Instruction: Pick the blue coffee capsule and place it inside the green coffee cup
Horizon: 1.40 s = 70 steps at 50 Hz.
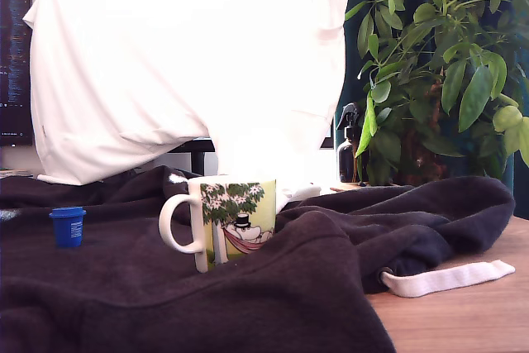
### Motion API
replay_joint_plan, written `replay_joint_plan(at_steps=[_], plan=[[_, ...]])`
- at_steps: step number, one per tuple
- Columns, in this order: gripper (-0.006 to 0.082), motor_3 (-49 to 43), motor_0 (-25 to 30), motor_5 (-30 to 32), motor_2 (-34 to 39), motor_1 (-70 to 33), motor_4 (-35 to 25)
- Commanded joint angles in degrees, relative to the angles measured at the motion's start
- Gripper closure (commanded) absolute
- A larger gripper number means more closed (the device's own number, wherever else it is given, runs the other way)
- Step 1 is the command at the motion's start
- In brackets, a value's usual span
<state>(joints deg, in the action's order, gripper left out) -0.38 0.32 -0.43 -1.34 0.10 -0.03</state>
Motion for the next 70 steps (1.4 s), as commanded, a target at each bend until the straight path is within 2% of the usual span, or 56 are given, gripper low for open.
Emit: replay_joint_plan(at_steps=[1, 16, 22, 30, 35, 38, 42, 46, 57, 70], plan=[[0.0781, -0.85, 2.82, -4.04, 2.82, 0.63, -0.92], [0.0781, -1.38, 2.82, -4.13, 2.82, 0.63, -0.98], [0.0771, 4.11, 2.84, -8.74, 2.82, 0.63, -3.23], [0.0579, 14.38, 2.89, -13.00, 2.82, 0.61, -8.55], [0.0508, 19.89, 3.48, -13.73, 2.82, -0.31, -8.94], [0.0419, 22.21, 4.11, -13.73, 2.82, -1.95, -8.94], [0.0245, 23.98, 5.33, -13.77, 2.82, -6.36, -8.94], [0.0141, 25.46, 6.88, -13.90, 2.82, -12.74, -8.83], [0.0135, 39.28, 11.26, -14.08, 2.82, -35.30, -5.44], [0.0135, 55.47, 11.69, -10.58, 0.55, -63.12, -4.61]])
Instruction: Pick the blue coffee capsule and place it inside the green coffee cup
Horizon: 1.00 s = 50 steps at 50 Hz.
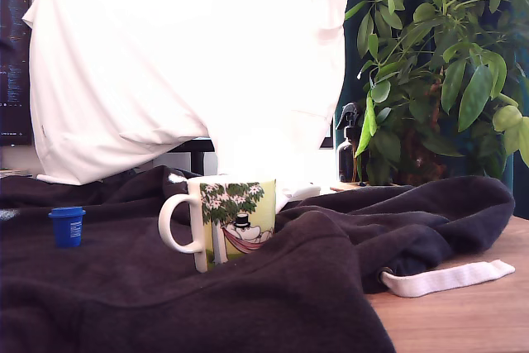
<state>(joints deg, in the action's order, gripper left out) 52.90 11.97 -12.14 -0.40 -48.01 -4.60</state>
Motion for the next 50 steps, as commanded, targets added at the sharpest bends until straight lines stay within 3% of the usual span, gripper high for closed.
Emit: replay_joint_plan(at_steps=[1, 13, 26, 50], plan=[[0.0135, 2.84, 0.04, 1.42, -0.90, -16.83, -0.07], [0.0135, 9.01, 0.04, 5.62, -9.73, -36.70, -0.72], [0.0136, 8.79, -0.04, 7.74, -18.36, -50.38, -2.08], [0.0136, 1.11, -2.75, 7.69, -22.56, -52.63, -3.76]])
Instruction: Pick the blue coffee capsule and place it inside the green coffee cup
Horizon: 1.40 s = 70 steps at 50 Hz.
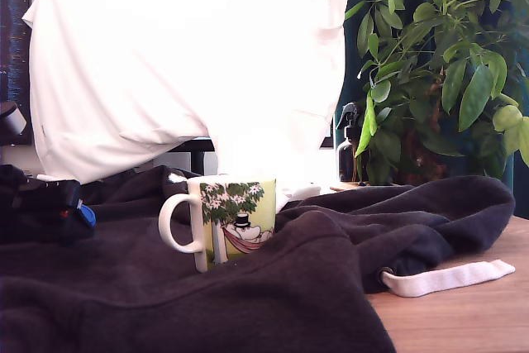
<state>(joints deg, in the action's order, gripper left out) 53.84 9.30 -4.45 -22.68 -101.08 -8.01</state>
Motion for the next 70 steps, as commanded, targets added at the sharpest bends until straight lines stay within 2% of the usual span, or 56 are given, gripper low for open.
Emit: replay_joint_plan(at_steps=[1, 14, 20, 33, 55, 61, 70], plan=[[0.0136, 0.20, -0.09, 0.00, -0.35, 0.44, -0.35], [0.0136, -1.29, -0.22, 2.05, -2.32, 0.44, -0.15], [0.0136, -1.27, -0.33, 3.45, -2.40, 0.48, 3.08], [0.0136, -1.36, -0.35, 5.70, -2.54, 0.48, 4.87], [0.0147, 0.52, -0.48, 7.96, -2.54, 0.48, 4.46], [0.0228, 0.37, -0.74, 8.00, -2.54, 0.48, 4.46], [0.0526, 0.20, -0.79, 8.83, -2.54, 0.48, 4.39]])
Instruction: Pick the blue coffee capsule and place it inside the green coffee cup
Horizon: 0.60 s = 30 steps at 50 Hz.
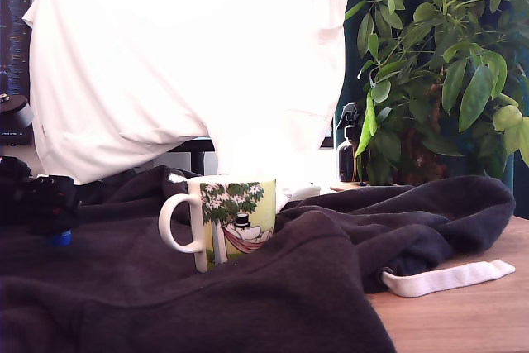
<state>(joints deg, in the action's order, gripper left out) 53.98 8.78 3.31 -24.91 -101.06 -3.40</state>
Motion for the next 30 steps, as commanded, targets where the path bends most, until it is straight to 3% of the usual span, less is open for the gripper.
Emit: replay_joint_plan(at_steps=[1, 6, 15, 30], plan=[[0.0549, 0.04, -0.26, 1.07, -0.31, 0.46, -0.22], [0.0602, 0.28, -0.26, 1.25, -0.31, 0.46, -0.22], [0.0603, 3.06, -0.26, -0.24, -0.35, 0.72, -1.16], [0.0602, 3.78, 2.14, -8.07, -0.35, 11.10, -12.11]])
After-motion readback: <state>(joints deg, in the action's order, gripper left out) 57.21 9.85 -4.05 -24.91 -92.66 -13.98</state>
